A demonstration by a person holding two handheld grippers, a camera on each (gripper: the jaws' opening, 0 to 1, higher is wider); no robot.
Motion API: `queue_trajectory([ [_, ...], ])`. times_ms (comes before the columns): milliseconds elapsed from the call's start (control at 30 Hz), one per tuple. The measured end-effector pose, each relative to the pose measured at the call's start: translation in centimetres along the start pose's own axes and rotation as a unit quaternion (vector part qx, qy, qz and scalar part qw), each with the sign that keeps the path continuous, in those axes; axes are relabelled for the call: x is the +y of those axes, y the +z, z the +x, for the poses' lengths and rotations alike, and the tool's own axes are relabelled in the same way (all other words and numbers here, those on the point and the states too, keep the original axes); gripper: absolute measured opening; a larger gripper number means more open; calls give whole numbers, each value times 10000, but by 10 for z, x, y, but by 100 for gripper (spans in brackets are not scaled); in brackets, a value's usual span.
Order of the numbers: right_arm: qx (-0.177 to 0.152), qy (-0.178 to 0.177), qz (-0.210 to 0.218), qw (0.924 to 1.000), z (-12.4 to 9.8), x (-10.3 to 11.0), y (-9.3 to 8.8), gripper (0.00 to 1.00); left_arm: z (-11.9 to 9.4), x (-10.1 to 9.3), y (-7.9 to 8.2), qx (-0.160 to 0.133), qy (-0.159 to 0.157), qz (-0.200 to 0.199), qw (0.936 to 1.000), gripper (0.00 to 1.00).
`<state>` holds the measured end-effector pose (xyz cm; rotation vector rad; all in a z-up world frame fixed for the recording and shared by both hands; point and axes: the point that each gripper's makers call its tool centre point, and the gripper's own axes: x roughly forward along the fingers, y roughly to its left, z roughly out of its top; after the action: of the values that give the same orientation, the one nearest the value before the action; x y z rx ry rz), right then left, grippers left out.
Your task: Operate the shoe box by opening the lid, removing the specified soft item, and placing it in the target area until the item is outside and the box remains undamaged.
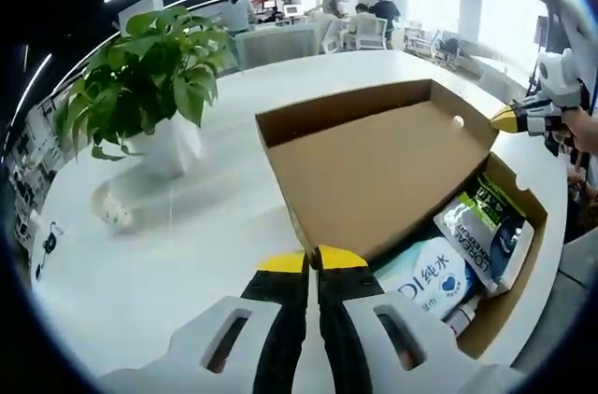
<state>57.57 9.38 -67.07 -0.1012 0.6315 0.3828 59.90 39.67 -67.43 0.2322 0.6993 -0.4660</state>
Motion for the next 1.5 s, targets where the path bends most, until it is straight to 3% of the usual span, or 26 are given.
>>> queue_trajectory([
  [400, 130, 56, 271, 9995, 6, -3, -1, 0, 4, 1, 0, 87, -37, -36, 9999, 1],
  [1500, 339, 69, 389, 9986, 20, -8, -7, 0, 16, 5, -1, 138, -28, -183, 9997, 1],
])
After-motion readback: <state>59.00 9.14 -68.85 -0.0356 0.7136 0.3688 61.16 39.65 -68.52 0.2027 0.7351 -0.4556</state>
